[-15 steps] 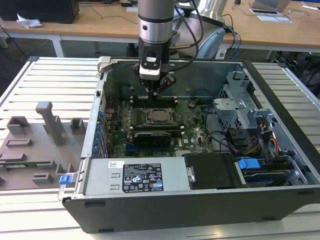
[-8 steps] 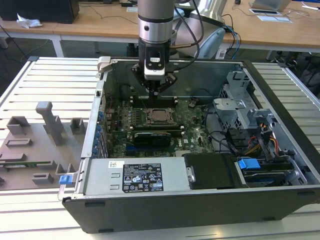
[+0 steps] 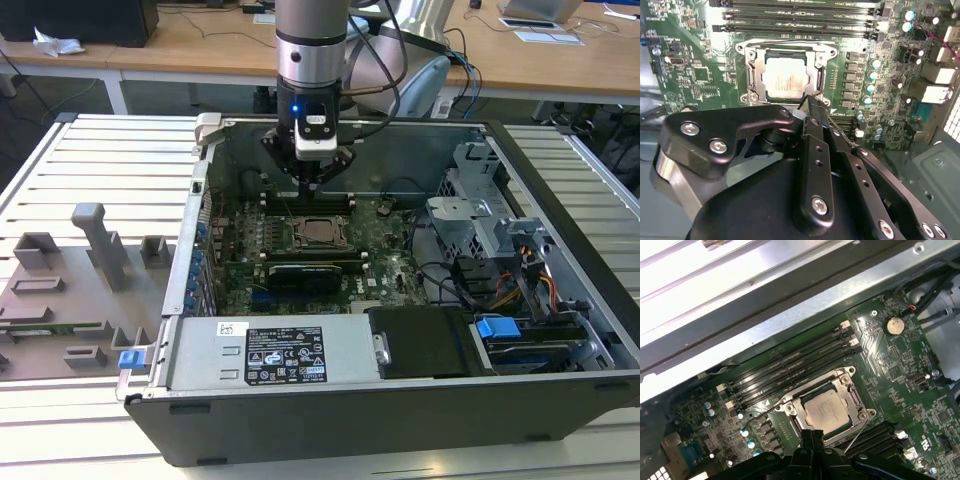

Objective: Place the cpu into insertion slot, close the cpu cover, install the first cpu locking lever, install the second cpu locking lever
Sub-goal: 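Install the first cpu locking lever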

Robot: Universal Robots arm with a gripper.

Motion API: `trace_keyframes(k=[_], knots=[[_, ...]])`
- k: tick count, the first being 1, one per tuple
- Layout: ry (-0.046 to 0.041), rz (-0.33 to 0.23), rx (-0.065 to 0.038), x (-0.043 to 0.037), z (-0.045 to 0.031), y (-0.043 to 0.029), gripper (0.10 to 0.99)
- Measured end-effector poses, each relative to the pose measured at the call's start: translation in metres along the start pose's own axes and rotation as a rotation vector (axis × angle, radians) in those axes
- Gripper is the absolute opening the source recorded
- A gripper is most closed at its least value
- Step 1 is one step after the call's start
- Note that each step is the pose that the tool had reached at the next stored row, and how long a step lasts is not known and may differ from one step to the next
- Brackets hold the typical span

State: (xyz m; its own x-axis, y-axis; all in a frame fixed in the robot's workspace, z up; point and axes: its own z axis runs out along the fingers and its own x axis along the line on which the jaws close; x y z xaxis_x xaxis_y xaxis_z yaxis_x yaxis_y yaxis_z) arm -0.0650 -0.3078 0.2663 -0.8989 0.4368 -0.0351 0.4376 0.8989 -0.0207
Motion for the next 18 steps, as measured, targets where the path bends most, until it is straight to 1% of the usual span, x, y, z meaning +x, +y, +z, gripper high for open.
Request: trace_keyframes(k=[3,6,8,18], knots=[[-0.0008,-0.039,-0.001,0.0,0.0,0.0,0.106],[-0.0014,-0.065,-0.002,0.0,0.0,0.0,0.106],[-0.0023,-0.099,-0.003,0.0,0.0,0.0,0.106],[-0.0048,-0.22,-0.007,0.0,0.0,0.0,0.106]])
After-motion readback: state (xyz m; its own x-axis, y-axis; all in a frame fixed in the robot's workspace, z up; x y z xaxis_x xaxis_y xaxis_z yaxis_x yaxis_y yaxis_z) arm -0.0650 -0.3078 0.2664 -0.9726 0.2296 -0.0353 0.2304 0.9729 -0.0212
